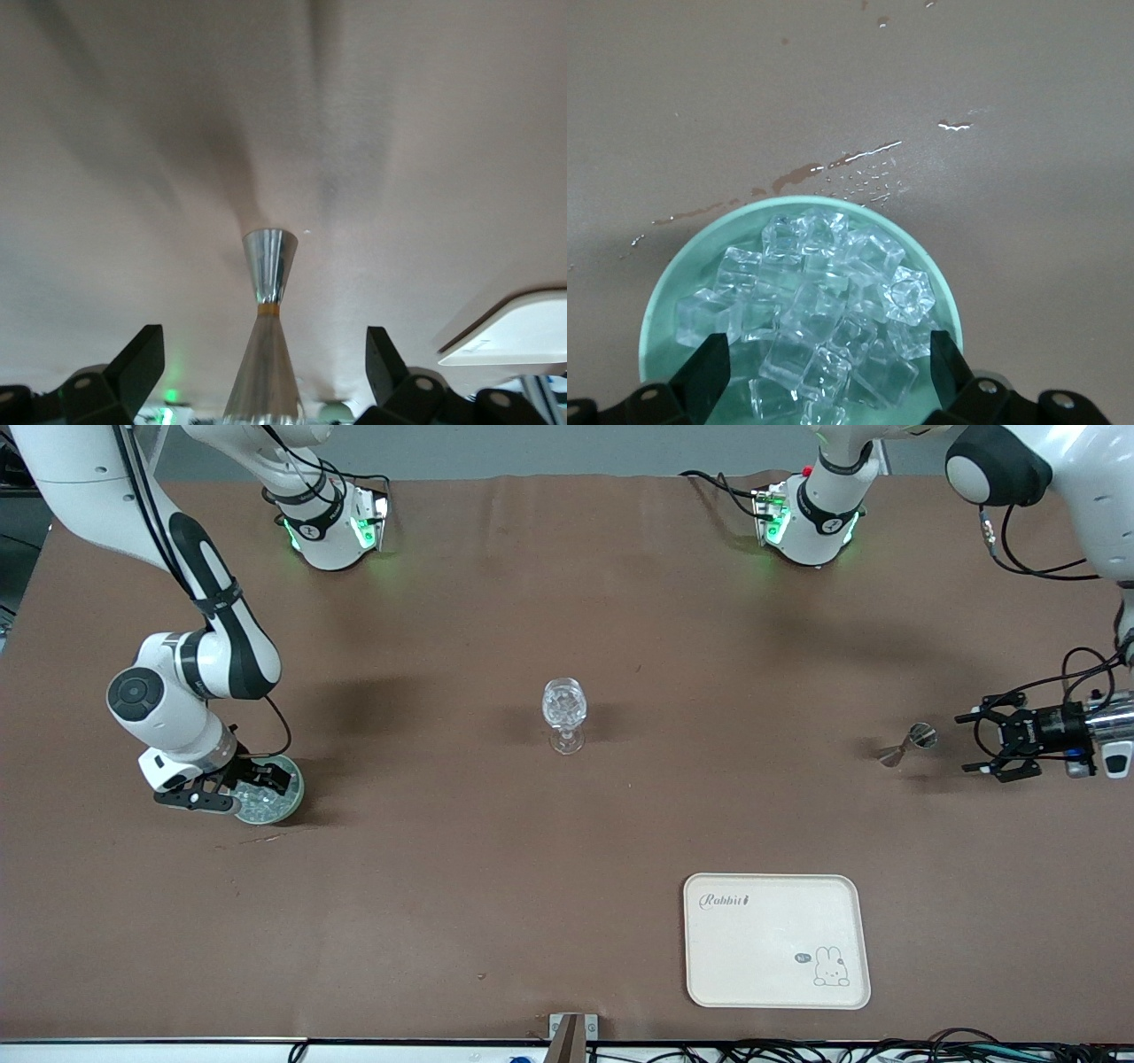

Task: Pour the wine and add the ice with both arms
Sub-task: 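Pinch ice cubes with the right gripper while the left gripper lifts the jigger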

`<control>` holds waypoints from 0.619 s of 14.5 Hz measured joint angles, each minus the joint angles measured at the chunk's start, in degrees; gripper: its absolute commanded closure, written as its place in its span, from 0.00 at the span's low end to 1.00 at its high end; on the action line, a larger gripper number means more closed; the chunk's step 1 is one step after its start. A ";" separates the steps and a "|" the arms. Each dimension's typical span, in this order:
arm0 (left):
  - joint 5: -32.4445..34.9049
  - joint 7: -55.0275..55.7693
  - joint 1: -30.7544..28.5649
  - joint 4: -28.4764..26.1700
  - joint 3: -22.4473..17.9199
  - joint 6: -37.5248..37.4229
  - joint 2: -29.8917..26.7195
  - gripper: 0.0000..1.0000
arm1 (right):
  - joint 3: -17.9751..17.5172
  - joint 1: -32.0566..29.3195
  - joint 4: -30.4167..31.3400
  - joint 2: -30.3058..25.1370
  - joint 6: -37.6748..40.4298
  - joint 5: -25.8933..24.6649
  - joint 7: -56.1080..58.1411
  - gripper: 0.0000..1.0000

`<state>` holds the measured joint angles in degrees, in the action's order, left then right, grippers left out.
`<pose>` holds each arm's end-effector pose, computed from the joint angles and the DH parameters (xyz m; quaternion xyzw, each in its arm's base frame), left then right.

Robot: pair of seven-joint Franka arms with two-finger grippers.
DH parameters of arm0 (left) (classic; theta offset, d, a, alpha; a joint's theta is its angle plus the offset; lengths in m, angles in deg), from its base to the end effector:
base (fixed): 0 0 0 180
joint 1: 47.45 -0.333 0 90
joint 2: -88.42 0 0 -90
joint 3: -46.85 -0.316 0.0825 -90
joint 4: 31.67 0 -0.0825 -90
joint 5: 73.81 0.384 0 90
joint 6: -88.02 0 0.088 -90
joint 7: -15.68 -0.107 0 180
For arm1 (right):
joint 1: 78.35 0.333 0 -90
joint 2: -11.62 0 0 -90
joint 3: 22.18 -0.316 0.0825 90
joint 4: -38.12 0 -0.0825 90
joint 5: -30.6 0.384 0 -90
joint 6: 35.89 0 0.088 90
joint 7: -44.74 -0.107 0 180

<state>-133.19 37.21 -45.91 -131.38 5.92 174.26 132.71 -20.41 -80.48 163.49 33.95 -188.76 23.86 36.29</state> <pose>0.5308 0.2696 0.1891 0.6728 0.6159 -0.2928 0.2867 0.5673 -0.0353 0.2148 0.9969 -0.0551 0.0462 0.0331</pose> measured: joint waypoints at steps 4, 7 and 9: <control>-7.67 -3.41 -0.43 -2.64 -0.07 -4.85 4.46 0.00 | -0.05 0.07 -0.04 0.93 -0.16 -0.01 -0.01 0.10; -12.26 -3.49 -0.21 -3.30 0.19 -5.95 6.27 0.00 | -0.01 0.06 -0.10 0.97 -0.02 -0.02 -0.03 0.35; -14.79 -3.51 0.26 -5.01 0.43 -6.20 6.44 0.00 | -0.11 0.16 -0.14 1.31 -0.03 -0.02 -0.67 0.54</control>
<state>-147.98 33.70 -45.65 -136.39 6.36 168.06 139.15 -20.52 -80.32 163.35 35.26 -188.79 23.84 35.62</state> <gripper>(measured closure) 0.000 0.194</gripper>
